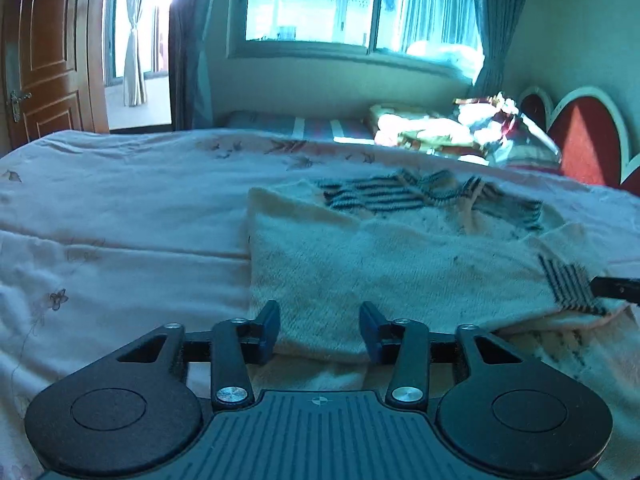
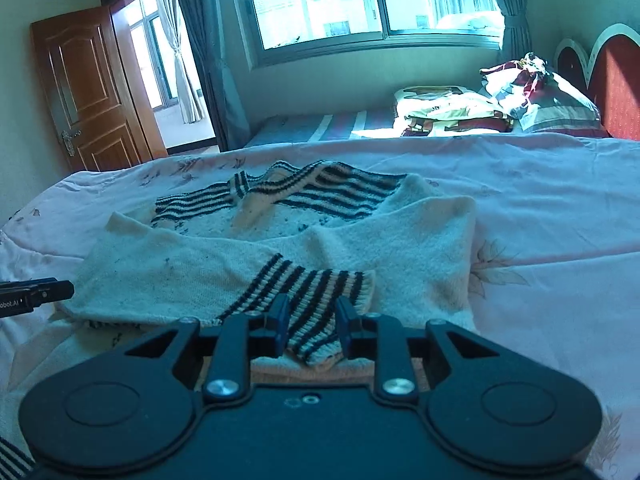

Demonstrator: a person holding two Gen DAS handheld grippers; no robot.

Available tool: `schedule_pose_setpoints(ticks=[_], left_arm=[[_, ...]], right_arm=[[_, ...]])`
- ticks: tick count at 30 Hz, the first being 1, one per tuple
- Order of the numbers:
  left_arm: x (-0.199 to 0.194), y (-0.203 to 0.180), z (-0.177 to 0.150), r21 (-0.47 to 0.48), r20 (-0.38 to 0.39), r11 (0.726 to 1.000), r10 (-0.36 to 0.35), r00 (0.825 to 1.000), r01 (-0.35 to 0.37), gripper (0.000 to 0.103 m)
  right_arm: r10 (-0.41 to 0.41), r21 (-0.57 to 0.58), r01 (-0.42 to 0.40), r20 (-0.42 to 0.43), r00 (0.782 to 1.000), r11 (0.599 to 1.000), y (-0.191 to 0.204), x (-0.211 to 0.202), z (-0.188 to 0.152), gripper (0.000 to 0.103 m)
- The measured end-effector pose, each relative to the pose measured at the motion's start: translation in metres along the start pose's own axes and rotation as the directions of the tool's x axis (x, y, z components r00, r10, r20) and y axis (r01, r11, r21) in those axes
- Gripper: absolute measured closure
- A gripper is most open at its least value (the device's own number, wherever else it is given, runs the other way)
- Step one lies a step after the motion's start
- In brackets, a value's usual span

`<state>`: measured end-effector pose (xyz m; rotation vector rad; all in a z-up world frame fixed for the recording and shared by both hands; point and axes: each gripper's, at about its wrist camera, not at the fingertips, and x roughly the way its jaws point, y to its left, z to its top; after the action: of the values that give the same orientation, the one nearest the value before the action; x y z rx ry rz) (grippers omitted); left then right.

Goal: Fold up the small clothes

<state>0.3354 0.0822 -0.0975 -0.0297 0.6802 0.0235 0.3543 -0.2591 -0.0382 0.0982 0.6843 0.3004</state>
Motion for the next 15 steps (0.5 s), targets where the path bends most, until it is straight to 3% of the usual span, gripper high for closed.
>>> schedule_pose_setpoints(ticks=[2, 12, 13, 14, 15], left_arm=[[0.006, -0.003, -0.009, 0.041, 0.004, 0.999, -0.008, 1.000, 0.007, 0.040], [-0.003, -0.009, -0.009, 0.082, 0.023, 0.996, 0.037, 0.999, -0.038, 0.039], [-0.010, -0.010, -0.010, 0.090, 0.036, 0.994, 0.062, 0.997, -0.065, 0.031], [-0.021, -0.009, -0.012, 0.093, 0.059, 0.990, 0.099, 0.993, -0.105, 0.013], [-0.032, -0.006, -0.016, 0.088, 0.076, 0.990, 0.107, 0.991, -0.113, 0.010]], right_arm=[[-0.014, -0.026, 0.013, -0.061, 0.998, 1.000, -0.002, 0.012, -0.005, 0.079], [-0.026, -0.063, 0.023, -0.041, 0.999, 0.998, 0.002, -0.002, -0.008, 0.076], [-0.019, -0.038, 0.018, -0.032, 0.999, 0.999, -0.001, -0.012, -0.007, 0.076], [-0.012, -0.004, 0.012, -0.020, 1.000, 1.000, -0.005, -0.024, -0.008, 0.077], [-0.016, 0.025, 0.017, -0.022, 1.000, 1.000, -0.009, -0.036, -0.011, 0.076]])
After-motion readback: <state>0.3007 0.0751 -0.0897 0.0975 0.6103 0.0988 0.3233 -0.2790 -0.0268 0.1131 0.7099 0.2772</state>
